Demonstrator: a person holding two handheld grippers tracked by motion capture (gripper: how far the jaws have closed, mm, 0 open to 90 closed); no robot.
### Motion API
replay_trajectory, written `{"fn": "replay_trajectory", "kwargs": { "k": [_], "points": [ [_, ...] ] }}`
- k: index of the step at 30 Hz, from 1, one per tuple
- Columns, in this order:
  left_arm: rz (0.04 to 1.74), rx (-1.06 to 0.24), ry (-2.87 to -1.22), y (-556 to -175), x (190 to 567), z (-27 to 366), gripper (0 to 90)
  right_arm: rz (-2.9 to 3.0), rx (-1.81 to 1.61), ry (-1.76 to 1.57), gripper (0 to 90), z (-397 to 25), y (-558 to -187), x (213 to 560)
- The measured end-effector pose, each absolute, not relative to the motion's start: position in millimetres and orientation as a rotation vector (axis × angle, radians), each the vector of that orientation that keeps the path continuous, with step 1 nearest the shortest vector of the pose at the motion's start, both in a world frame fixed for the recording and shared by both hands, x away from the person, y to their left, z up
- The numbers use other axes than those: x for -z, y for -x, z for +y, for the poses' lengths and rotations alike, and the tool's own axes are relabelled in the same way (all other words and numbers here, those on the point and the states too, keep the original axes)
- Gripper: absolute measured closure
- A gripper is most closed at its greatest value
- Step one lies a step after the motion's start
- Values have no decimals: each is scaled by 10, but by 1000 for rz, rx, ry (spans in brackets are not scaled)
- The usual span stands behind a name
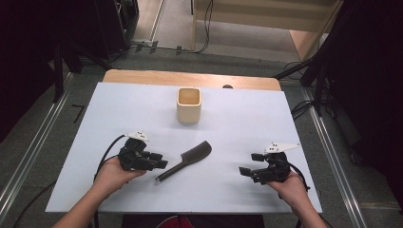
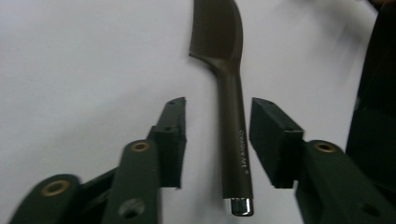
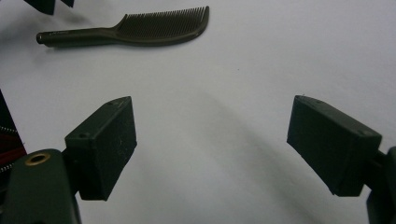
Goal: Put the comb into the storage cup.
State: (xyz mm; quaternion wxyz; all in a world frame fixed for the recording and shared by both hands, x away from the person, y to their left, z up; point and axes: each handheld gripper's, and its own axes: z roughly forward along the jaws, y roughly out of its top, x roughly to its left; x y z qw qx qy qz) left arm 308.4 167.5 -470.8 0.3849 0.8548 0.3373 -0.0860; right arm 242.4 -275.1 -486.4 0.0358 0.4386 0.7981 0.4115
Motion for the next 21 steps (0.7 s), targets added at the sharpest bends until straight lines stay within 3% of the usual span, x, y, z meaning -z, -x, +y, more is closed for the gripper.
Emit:
{"fn": "replay_trajectory", "kwargs": {
  "k": [1, 3, 6, 21],
  "points": [
    [860, 211, -2148, -3071, 4687, 1698, 511, 2452, -1264, -1347, 142, -2751, -2424, 4864],
    [813, 129, -2104, -3012, 4631, 1767, 398, 2452, -1269, -1345, 142, -2748, -2420, 4861],
    [792, 79, -2092, -2968, 4615, 1805, 343, 2452, -1270, -1338, 142, -2745, -2417, 4861],
    [803, 42, -2100, -2726, 4633, 1974, 343, 2453, -1276, -1318, 142, -2721, -2389, 4860]
  ]
}}
